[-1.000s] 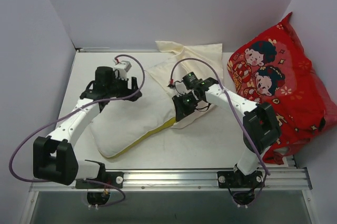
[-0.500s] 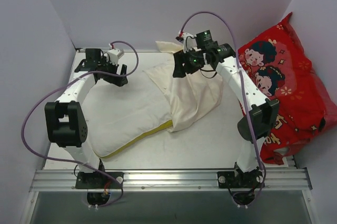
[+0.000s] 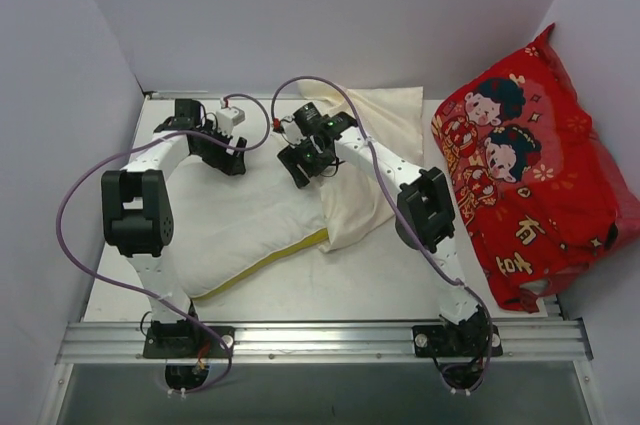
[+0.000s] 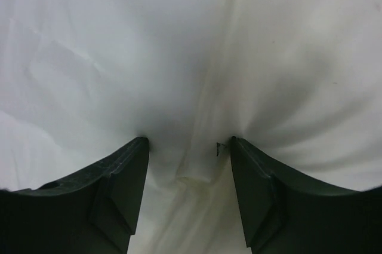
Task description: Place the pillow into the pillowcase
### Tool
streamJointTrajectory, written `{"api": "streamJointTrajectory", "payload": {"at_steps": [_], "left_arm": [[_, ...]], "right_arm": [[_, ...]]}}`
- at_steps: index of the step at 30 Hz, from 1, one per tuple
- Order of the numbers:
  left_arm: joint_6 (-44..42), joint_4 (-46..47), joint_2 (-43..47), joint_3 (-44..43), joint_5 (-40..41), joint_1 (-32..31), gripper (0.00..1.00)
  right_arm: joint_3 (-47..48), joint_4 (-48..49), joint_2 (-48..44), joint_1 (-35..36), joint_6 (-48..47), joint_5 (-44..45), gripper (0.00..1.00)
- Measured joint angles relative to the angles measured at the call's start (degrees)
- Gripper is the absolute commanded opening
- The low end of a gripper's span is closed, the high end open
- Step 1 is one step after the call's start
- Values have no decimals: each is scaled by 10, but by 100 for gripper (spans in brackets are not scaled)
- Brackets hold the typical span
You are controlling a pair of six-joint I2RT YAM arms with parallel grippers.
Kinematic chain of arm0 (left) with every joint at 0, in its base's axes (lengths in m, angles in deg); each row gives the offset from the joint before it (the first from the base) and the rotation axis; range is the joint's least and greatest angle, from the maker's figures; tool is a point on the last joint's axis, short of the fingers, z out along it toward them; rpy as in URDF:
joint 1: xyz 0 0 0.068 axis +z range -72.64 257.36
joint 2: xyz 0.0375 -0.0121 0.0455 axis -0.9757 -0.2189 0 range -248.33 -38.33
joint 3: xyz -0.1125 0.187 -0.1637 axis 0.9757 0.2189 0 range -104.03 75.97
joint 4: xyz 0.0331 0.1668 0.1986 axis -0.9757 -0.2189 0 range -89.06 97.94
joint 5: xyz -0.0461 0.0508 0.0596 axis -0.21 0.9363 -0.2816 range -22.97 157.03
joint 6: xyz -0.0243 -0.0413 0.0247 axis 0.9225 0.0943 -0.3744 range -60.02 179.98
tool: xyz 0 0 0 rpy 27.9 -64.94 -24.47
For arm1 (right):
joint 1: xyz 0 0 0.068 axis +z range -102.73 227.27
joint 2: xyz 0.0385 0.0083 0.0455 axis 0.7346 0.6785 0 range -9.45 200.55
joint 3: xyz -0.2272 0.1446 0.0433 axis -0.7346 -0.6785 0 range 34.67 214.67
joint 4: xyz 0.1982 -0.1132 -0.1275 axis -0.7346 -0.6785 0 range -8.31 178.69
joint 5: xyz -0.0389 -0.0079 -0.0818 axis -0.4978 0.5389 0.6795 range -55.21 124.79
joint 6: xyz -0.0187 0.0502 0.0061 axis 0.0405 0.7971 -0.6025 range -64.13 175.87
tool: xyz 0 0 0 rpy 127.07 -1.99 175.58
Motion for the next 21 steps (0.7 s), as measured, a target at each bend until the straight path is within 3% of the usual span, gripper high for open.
{"api": "streamJointTrajectory", "payload": {"at_steps": [2, 7, 9, 12, 21], "left_arm": [[-3, 4, 1, 7, -3, 3, 96], [-7, 21, 2, 30, -25, 16, 88], [-8, 25, 2, 34, -31, 21, 86], [-10, 29, 2, 35, -41, 26, 86], [-10, 38, 2, 35, -56, 34, 86]], "right_arm": [[2, 2, 4, 8, -4, 26, 43], [10, 8, 12, 6, 7, 54, 31], [10, 13, 12, 4, 12, 57, 31], [10, 18, 12, 0, 20, 57, 46], [17, 25, 11, -31, 55, 17, 43]]}}
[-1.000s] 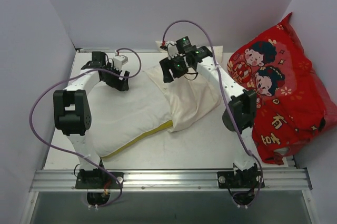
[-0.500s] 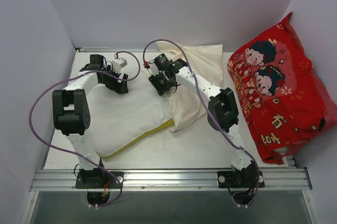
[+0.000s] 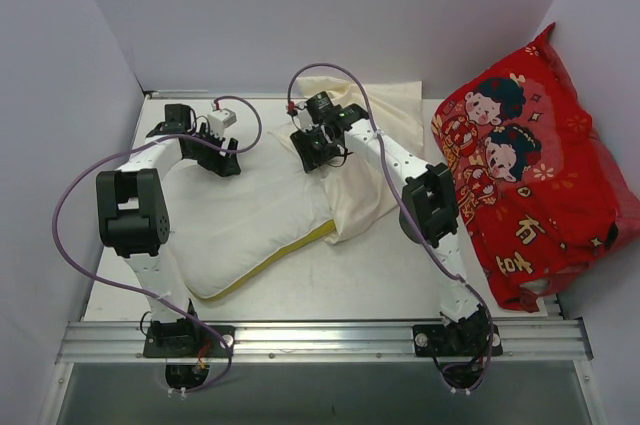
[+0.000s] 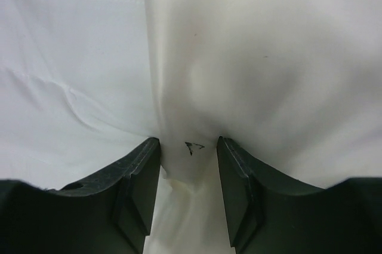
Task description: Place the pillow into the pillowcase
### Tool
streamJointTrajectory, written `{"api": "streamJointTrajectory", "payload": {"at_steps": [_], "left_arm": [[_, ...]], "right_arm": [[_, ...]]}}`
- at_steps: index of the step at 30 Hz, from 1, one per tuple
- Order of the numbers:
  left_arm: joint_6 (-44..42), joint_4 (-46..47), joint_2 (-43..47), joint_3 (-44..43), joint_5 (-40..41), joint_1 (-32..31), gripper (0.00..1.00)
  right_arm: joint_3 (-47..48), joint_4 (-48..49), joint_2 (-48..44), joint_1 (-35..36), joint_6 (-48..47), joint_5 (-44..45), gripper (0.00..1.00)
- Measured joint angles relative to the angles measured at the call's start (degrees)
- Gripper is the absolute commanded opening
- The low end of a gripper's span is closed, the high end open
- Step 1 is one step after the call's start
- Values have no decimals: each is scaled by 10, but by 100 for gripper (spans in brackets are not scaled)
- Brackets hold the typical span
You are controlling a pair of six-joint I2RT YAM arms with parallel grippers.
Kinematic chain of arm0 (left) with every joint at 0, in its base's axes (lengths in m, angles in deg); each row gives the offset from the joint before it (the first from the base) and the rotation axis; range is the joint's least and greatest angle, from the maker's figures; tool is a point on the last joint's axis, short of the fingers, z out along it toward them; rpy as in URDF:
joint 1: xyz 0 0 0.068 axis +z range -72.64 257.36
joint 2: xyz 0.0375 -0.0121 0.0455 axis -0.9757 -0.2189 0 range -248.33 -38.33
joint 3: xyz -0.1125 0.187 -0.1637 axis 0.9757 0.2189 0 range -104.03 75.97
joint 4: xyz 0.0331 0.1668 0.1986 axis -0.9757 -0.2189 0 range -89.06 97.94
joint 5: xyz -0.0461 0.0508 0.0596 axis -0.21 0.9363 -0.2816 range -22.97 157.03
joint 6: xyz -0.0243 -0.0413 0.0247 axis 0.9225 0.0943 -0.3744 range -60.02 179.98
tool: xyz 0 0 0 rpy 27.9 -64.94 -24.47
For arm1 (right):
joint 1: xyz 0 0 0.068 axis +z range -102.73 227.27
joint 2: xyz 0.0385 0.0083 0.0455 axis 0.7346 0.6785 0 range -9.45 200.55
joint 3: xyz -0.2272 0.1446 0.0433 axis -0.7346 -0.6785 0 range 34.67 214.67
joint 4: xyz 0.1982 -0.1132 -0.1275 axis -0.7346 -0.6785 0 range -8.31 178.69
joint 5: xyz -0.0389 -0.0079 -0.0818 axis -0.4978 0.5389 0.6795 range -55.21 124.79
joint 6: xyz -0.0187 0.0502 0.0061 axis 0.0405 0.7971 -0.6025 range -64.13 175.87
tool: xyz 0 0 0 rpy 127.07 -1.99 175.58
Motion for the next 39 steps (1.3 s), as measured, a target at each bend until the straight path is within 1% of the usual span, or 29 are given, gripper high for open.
{"api": "streamJointTrajectory", "payload": {"at_steps": [4, 6, 7, 9, 12, 13, 14, 15, 16, 19, 20, 21, 25, 28, 29, 31, 33, 35, 39], "left_arm": [[0, 4, 0, 2, -2, 0, 86], [0, 6, 0, 3, -3, 0, 86], [0, 6, 0, 3, -3, 0, 86], [0, 7, 0, 3, -3, 0, 86], [0, 7, 0, 3, -5, 1, 83], [1, 7, 0, 3, -6, 1, 76], [2, 7, 0, 3, -7, 1, 71], [3, 8, 0, 3, -11, 1, 63], [4, 8, -1, 3, -15, 1, 43], [9, 9, -3, 3, -39, 3, 15], [11, 9, -4, 3, -55, 3, 2], [14, 9, -4, 3, -70, 3, 0], [61, 48, -1, 26, -128, -3, 0], [135, 109, 22, 78, -159, -19, 0], [171, 140, 37, 103, -167, -26, 0], [240, 198, 74, 152, -176, -39, 0], [304, 247, 110, 184, -182, -46, 0], [349, 282, 134, 200, -182, -43, 0], [411, 334, 170, 233, -163, -17, 0]], "right_arm": [[10, 3, 0, -14, 19, -21, 45], [12, 7, 0, -23, 28, -36, 43], [12, 8, 0, -26, 33, -43, 39], [13, 9, 1, -30, 38, -53, 36], [22, 10, 4, -35, 42, -57, 24], [26, 12, 6, -36, 43, -58, 14], [28, 14, 8, -35, 43, -59, 9], [30, 16, 10, -35, 44, -60, 1], [30, 17, 12, -34, 44, -61, 0], [39, 16, 20, -29, 48, -68, 0], [43, 17, 24, -28, 50, -73, 0], [50, 17, 28, -25, 53, -78, 0], [75, 31, 37, -14, 79, -110, 0], [83, 56, 36, -1, 106, -145, 0], [82, 66, 35, 4, 118, -159, 0], [66, 94, 27, 14, 141, -188, 0], [27, 120, 2, 26, 154, -211, 0], [7, 129, -14, 30, 155, -221, 0], [5, 151, -21, 31, 155, -252, 0]]}}
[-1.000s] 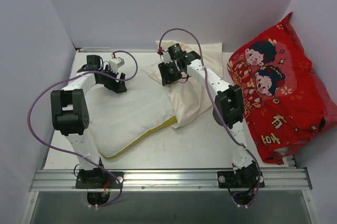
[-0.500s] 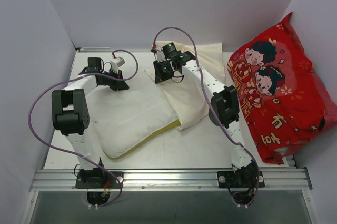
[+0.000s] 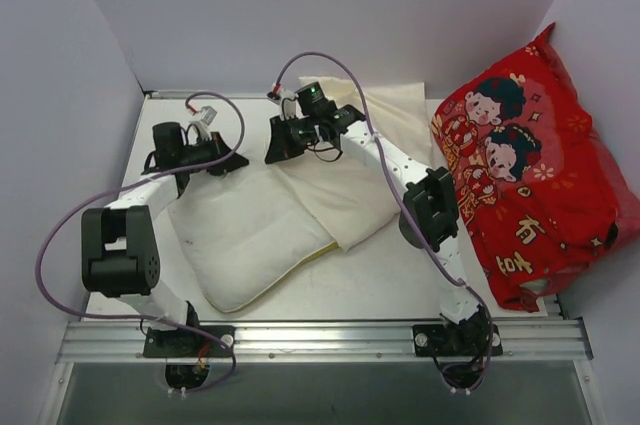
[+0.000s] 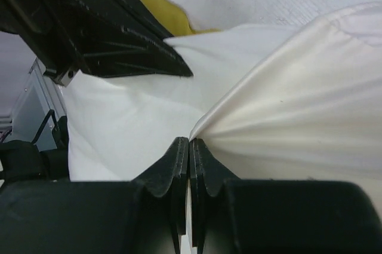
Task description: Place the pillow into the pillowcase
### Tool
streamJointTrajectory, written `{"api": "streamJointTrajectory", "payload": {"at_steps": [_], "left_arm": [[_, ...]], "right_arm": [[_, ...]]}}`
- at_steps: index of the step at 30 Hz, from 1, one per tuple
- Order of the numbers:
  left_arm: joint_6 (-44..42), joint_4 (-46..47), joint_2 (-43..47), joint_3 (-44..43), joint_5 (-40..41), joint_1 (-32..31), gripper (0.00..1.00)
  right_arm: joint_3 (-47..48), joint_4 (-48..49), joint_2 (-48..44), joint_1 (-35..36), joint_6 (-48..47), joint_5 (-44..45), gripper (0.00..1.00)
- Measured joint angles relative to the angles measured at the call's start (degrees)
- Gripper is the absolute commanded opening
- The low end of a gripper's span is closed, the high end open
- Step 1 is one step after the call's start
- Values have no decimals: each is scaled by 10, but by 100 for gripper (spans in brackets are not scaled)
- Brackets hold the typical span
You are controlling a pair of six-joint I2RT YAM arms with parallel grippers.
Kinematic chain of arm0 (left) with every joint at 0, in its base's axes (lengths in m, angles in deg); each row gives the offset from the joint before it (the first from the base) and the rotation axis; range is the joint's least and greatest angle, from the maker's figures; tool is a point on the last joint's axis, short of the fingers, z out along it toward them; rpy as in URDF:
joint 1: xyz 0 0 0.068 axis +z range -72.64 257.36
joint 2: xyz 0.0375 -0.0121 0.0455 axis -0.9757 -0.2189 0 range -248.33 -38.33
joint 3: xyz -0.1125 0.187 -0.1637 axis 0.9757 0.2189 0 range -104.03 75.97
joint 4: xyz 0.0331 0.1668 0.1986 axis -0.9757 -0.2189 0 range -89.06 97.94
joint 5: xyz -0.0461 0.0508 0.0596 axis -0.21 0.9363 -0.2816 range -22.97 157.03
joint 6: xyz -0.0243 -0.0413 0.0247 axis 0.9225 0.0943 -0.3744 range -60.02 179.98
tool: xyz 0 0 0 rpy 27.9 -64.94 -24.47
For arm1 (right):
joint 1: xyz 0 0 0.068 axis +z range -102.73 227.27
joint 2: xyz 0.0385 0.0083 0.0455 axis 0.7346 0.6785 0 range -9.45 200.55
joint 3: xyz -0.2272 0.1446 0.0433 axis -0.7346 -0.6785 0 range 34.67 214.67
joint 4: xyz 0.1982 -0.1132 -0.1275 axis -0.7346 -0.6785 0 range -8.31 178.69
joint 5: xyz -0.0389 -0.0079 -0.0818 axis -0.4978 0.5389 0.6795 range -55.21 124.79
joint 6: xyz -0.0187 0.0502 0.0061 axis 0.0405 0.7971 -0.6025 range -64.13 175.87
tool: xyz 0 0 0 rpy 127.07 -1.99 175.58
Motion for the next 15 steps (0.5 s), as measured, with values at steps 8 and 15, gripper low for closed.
{"api": "streamJointTrajectory", "payload": {"at_steps": [8, 15], "left_arm": [[50, 28, 44, 78, 91, 76, 62], [-202, -206, 96, -61, 108, 45, 97]], "right_arm": [[-3, -1, -2, 36, -22, -10, 67], [-251, -13, -186, -44, -16, 19, 62]]}}
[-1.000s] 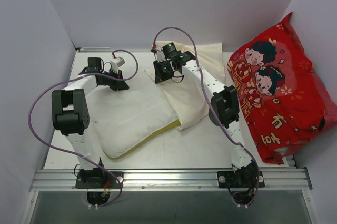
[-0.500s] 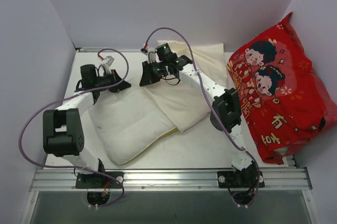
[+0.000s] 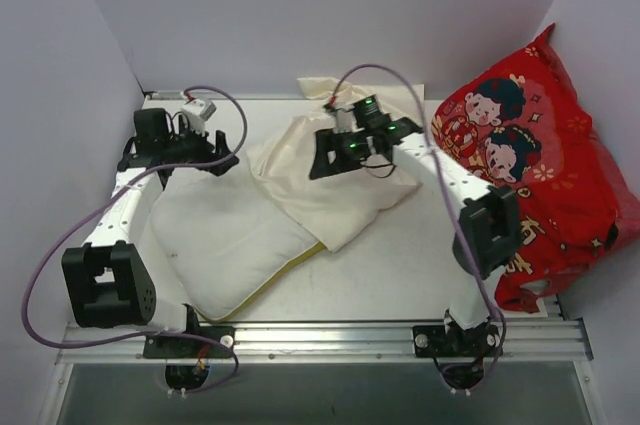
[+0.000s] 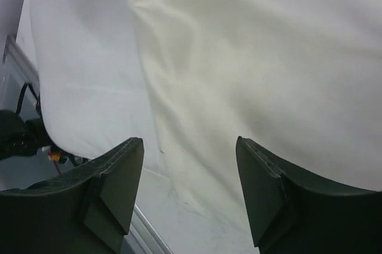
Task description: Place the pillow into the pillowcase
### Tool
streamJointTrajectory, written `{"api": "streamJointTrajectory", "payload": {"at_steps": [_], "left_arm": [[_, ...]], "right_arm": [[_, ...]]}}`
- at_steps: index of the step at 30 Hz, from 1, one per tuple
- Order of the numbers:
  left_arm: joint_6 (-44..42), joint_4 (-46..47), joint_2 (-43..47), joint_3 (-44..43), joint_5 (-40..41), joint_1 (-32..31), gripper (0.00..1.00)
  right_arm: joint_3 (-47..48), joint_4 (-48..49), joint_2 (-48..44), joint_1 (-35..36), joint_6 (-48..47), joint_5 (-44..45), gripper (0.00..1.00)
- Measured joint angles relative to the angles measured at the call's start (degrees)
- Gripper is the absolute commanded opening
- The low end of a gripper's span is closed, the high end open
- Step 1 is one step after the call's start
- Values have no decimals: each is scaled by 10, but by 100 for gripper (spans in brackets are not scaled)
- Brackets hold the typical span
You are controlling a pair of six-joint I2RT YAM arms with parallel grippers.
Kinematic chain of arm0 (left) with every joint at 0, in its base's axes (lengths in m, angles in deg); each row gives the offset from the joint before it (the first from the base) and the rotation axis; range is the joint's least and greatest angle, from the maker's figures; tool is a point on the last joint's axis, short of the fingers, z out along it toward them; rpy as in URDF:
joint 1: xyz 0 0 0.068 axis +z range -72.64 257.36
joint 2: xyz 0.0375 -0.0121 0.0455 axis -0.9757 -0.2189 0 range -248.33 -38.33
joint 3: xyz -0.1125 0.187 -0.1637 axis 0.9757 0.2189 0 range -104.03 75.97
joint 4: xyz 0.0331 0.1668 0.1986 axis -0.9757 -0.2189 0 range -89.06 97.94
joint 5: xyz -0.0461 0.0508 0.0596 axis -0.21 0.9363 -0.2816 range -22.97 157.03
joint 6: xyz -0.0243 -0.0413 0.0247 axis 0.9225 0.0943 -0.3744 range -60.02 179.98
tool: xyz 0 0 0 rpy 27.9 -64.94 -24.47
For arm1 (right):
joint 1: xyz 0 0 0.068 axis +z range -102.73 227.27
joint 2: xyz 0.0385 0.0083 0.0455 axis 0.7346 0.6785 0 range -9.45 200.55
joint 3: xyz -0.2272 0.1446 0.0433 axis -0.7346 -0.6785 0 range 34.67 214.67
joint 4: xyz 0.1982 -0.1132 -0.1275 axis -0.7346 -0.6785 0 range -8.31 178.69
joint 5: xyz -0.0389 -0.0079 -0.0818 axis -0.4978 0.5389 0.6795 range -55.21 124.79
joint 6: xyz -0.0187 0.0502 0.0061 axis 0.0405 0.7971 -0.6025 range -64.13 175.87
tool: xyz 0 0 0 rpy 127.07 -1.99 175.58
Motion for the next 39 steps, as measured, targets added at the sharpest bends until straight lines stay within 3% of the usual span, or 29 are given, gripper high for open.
{"api": "streamJointTrajectory", "payload": {"at_steps": [3, 7, 11, 16, 19, 20, 22, 23, 26, 31, 39], "left_arm": [[-133, -104, 55, -22, 23, -66, 98], [-252, -218, 156, 59, 83, -239, 97], [-272, -289, 180, 139, 151, -375, 98], [-245, -288, 153, 198, 244, -471, 96], [-231, -258, 121, 208, 282, -485, 63], [-227, -251, 105, 205, 289, -485, 30], [-221, -245, 68, 187, 296, -480, 6], [-213, -248, 50, 170, 290, -471, 0], [-190, -269, 5, 106, 223, -420, 0], [-137, -271, -36, -16, 127, -342, 0], [-75, -260, -50, -128, 27, -323, 0]], "right_arm": [[-129, 2, -124, -87, 13, 33, 60], [-260, 0, -245, -160, 39, 40, 59], [-371, 12, -274, -177, 70, 26, 66], [-532, 60, -319, -181, 120, 26, 70], [-555, 83, -336, -181, 128, 28, 69], [-554, 96, -336, -181, 127, 29, 68], [-554, 121, -336, -181, 119, 34, 63], [-554, 128, -336, -181, 116, 37, 57], [-545, 137, -321, -181, 102, 50, 53], [-525, 159, -298, -180, 76, 59, 56], [-522, 220, -288, -148, 7, 101, 66]]}}
